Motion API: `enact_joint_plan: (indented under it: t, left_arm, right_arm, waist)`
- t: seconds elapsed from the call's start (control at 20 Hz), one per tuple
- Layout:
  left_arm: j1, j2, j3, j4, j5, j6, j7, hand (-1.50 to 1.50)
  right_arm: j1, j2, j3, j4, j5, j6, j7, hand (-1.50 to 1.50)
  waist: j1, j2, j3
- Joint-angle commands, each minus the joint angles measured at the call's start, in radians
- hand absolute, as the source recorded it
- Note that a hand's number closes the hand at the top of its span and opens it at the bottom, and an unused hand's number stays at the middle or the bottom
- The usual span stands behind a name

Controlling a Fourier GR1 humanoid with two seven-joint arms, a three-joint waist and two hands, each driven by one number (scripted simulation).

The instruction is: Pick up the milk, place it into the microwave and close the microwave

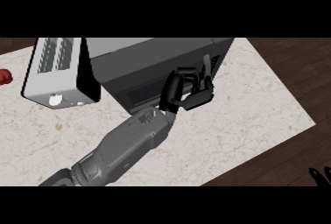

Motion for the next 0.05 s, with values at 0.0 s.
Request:
enact_joint_plan:
  t: [0.0]
  left_arm:
    - [-0.065, 0.0, 0.021, 0.074, 0.015, -0.017, 0.002, 1.5]
  right_arm:
    - [0.01, -0.016, -0.011, -0.014, -0.019, 0.022, -0.003, -1.5]
  waist:
    - [-0.012, 0.015, 0.0]
